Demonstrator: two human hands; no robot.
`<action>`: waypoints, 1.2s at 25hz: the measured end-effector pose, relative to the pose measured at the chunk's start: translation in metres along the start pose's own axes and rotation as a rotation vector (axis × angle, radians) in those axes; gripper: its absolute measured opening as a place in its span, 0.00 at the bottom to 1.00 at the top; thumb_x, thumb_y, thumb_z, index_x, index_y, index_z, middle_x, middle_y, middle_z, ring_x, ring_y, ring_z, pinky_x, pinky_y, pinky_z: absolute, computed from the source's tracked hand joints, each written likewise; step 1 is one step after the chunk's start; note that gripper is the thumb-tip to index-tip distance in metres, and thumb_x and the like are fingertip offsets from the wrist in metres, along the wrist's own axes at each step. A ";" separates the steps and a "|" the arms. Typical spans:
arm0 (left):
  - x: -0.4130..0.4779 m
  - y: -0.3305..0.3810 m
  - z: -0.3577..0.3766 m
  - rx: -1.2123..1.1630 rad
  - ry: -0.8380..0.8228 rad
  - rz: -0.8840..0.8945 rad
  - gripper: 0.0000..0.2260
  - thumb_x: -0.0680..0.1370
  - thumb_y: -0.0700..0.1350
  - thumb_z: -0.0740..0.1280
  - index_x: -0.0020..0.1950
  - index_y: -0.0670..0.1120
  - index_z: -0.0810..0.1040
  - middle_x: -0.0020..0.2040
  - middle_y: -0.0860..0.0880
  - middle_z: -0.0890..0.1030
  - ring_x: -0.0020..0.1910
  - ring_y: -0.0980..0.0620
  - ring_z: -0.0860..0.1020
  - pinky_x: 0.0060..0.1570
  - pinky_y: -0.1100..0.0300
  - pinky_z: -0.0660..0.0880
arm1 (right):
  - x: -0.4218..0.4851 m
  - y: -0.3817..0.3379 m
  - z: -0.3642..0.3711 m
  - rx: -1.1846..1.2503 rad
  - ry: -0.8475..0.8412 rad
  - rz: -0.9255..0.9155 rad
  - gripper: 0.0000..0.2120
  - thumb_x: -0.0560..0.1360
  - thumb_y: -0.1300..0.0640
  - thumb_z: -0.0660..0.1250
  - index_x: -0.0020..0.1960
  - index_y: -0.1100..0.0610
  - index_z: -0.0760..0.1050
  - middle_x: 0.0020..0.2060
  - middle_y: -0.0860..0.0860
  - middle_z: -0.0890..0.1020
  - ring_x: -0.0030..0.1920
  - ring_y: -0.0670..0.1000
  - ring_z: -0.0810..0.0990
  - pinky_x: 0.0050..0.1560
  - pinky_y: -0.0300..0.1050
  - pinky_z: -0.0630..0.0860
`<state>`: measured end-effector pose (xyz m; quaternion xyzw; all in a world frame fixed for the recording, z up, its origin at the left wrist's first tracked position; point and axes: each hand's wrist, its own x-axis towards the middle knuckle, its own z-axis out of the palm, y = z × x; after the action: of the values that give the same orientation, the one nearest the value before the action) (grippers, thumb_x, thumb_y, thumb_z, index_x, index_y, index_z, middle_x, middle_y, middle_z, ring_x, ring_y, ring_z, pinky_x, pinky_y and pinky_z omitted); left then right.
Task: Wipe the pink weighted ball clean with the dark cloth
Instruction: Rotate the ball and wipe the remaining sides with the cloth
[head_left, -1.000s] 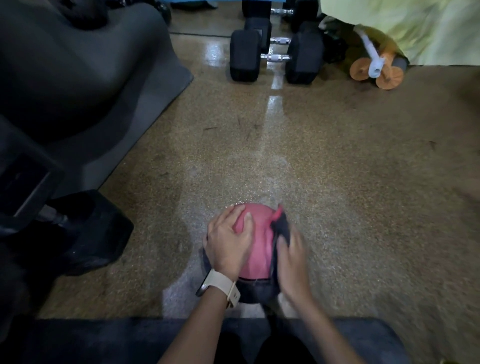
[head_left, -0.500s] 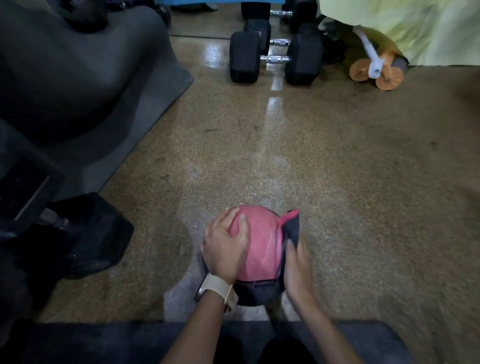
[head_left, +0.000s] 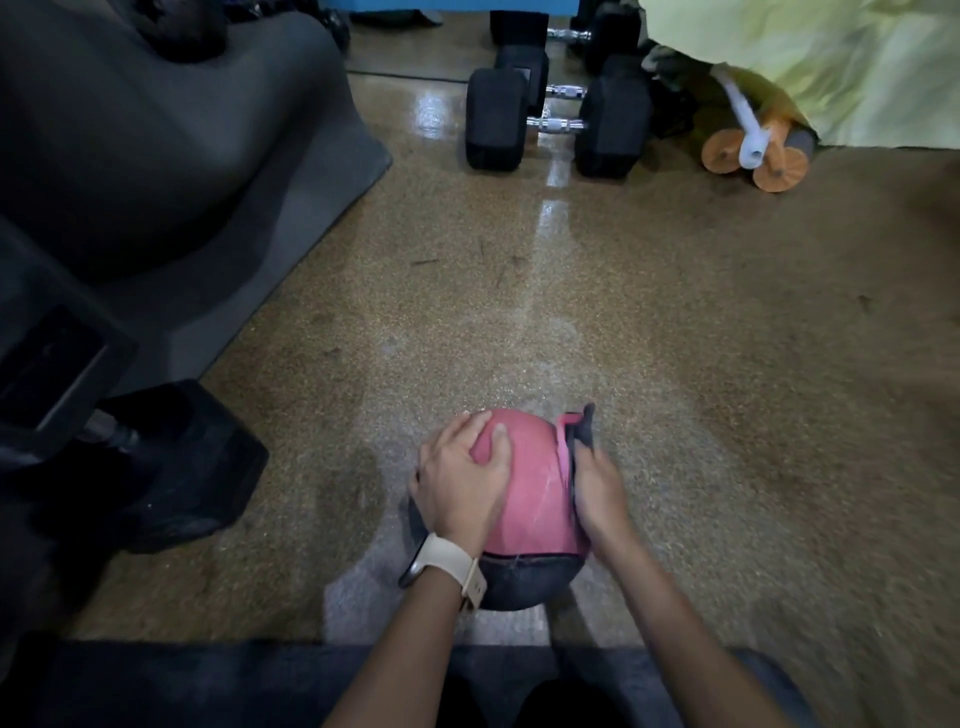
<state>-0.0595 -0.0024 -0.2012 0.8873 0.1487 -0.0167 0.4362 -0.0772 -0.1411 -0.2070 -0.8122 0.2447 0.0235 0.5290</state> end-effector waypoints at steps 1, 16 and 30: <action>-0.004 0.001 0.002 0.013 -0.001 0.002 0.25 0.73 0.65 0.58 0.65 0.60 0.81 0.72 0.58 0.77 0.74 0.50 0.70 0.74 0.42 0.65 | 0.019 -0.016 0.000 -0.099 -0.065 0.035 0.16 0.82 0.47 0.53 0.57 0.49 0.78 0.46 0.50 0.79 0.50 0.54 0.78 0.46 0.46 0.71; -0.001 -0.007 -0.006 -0.078 0.026 0.001 0.24 0.74 0.64 0.58 0.63 0.57 0.83 0.68 0.55 0.81 0.69 0.49 0.77 0.70 0.42 0.71 | -0.026 -0.032 0.033 -0.384 -0.020 -0.405 0.23 0.79 0.45 0.46 0.66 0.50 0.72 0.66 0.46 0.75 0.69 0.51 0.69 0.69 0.53 0.65; -0.005 -0.016 -0.015 -0.124 0.017 0.025 0.14 0.79 0.46 0.69 0.63 0.55 0.84 0.69 0.53 0.80 0.70 0.49 0.76 0.72 0.49 0.70 | -0.089 0.000 0.027 -0.508 0.027 -0.600 0.25 0.80 0.45 0.47 0.75 0.47 0.62 0.74 0.42 0.61 0.76 0.48 0.54 0.74 0.48 0.52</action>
<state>-0.0700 0.0168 -0.2034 0.8605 0.1423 0.0055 0.4892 -0.1493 -0.0849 -0.1925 -0.9529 -0.0102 -0.0831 0.2914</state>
